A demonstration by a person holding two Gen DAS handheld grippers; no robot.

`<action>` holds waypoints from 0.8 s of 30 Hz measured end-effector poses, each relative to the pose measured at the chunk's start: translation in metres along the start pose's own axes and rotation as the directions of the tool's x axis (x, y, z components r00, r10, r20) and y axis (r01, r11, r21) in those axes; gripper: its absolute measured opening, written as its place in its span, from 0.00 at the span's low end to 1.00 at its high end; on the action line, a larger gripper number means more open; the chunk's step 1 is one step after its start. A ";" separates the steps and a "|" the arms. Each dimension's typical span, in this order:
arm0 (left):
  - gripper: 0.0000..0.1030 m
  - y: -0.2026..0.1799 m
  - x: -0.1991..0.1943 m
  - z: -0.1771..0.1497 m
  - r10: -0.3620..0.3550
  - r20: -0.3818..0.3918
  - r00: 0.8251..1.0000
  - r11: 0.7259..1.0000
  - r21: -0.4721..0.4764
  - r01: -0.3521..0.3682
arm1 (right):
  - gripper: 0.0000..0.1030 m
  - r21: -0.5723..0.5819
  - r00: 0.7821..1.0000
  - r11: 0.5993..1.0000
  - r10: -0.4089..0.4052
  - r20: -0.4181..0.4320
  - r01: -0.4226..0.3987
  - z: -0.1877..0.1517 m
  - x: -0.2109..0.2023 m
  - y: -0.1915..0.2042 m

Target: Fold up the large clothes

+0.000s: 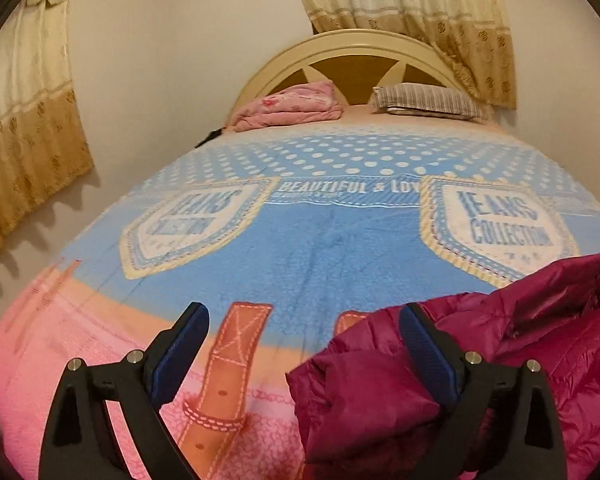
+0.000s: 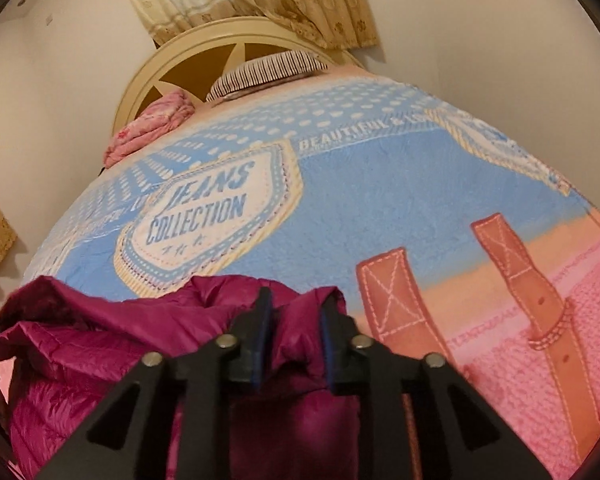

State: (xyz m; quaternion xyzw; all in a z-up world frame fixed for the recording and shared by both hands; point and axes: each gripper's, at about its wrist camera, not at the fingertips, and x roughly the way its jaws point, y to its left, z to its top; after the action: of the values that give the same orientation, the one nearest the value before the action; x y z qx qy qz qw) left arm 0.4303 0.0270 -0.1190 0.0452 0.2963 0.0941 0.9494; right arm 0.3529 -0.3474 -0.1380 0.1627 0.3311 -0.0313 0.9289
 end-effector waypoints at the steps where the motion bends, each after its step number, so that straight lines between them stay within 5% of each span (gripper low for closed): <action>1: 0.93 0.001 -0.002 0.004 0.019 0.015 1.000 1.000 -0.007 -0.019 | 0.35 0.009 1.000 1.000 0.007 0.000 -0.007 0.004 0.001 0.000; 2: 0.93 0.005 -0.005 0.005 0.028 0.028 0.999 0.999 -0.016 -0.027 | 0.45 0.020 1.000 1.000 0.020 0.004 -0.020 0.008 -0.002 -0.002; 3: 0.93 0.009 -0.010 0.010 0.029 0.045 0.999 0.999 -0.031 -0.027 | 0.66 0.028 1.000 0.999 0.020 0.016 -0.020 0.012 -0.004 -0.005; 5: 0.93 0.018 -0.018 0.019 0.049 0.063 0.997 0.997 -0.054 -0.046 | 0.83 0.057 0.996 0.998 -0.014 0.093 0.008 0.021 -0.019 -0.012; 9: 0.93 0.029 -0.045 0.028 0.088 0.083 0.993 0.990 -0.121 -0.077 | 0.83 0.073 0.990 0.995 -0.072 0.124 0.063 0.028 -0.044 -0.007; 12: 0.93 0.015 -0.071 0.016 0.013 0.137 0.990 0.990 -0.137 0.006 | 0.83 0.015 0.991 0.999 -0.050 0.127 0.049 0.015 -0.064 0.028; 15: 0.94 -0.029 -0.077 0.004 -0.022 0.136 0.991 0.999 -0.037 0.027 | 0.83 -0.113 0.994 0.994 0.002 0.113 0.011 -0.009 -0.060 0.083; 18: 0.94 -0.067 -0.061 -0.009 0.048 0.141 0.989 0.995 0.078 -0.059 | 0.80 -0.204 0.997 0.979 0.016 0.071 -0.001 -0.029 -0.038 0.117; 24: 0.94 -0.066 0.008 -0.019 0.094 -0.039 0.995 0.995 0.033 -0.093 | 0.80 -0.234 0.994 0.966 -0.101 0.034 0.107 -0.042 0.002 0.109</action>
State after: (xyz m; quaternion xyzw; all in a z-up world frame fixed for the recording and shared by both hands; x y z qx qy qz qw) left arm 0.4359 -0.0355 -0.1483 0.0720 0.3146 0.1349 0.9368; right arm 0.3477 -0.2303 -0.1388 0.0334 0.3302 -0.0423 0.9424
